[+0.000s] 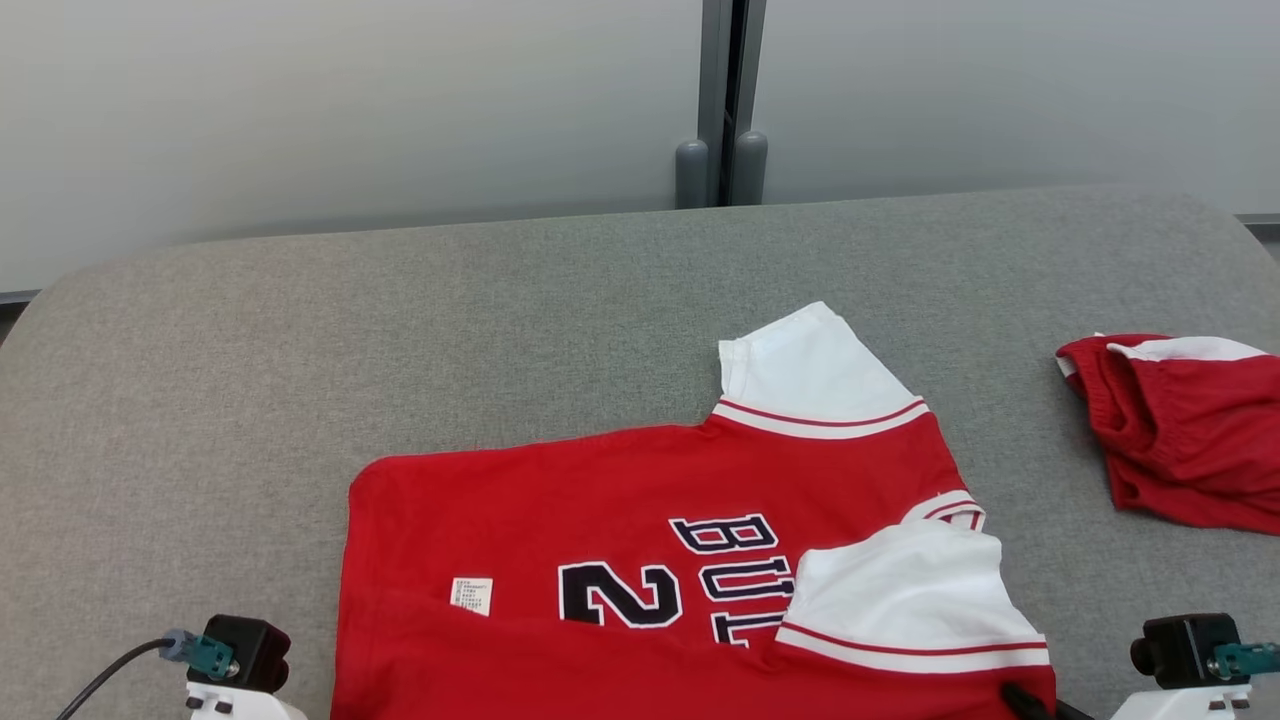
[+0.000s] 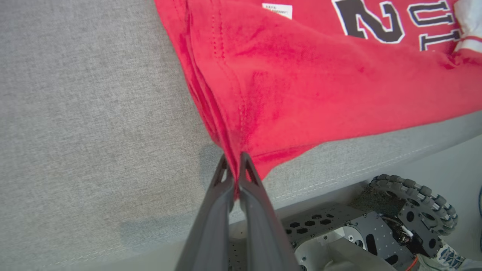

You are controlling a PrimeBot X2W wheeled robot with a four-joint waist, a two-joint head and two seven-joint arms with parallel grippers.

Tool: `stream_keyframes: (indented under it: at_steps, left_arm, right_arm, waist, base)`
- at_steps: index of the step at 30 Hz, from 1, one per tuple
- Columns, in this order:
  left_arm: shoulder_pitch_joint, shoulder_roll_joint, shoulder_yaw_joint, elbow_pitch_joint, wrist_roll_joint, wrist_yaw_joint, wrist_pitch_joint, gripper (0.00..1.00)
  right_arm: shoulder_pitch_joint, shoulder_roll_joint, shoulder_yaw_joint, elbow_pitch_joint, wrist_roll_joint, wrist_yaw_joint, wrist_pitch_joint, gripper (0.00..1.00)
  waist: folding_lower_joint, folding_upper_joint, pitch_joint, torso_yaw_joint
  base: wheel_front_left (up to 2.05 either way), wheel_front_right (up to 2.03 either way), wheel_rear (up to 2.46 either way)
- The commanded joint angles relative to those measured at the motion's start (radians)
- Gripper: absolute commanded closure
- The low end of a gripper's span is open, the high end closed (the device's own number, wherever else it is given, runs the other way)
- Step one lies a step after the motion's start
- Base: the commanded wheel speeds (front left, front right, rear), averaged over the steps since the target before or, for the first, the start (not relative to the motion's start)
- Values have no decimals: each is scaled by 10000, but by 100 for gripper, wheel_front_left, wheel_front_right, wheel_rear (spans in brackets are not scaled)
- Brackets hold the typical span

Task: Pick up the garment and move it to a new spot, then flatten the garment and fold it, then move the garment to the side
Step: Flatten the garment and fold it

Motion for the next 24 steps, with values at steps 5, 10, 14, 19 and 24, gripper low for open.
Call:
stream_keyframes:
  at_steps: [5,10,14,19,24]
  left_arm:
    - [241,120,-36,-183,-250,256,351,5]
    - [122,145,-47,-264,-39,408,313,0]
    - [-9,206,-31,-403,113,502,272,0]
    - [-236,233,140,-519,396,625,-23,0]
    - [-725,33,539,-321,1089,843,-1042,0]
  right_arm:
    - [219,224,-388,-304,-449,0,499,0]
    - [176,447,-556,-420,-671,0,627,0]
    - [165,516,-663,-552,-782,0,554,0]
    - [-14,523,-759,-733,-764,0,325,0]
    - [-776,266,-912,-922,-1053,0,-296,0]
  waist:
    - [-1,0,-1,-43]
    - [-1,0,3,-54]
    - [-1,0,-19,-83]
    - [-1,0,-32,-119]
    - [-1,0,83,-191]
  base:
    - [0,0,0]
    - [0,0,0]
    - [0,0,0]
    - [0,0,0]
    - [0,0,0]
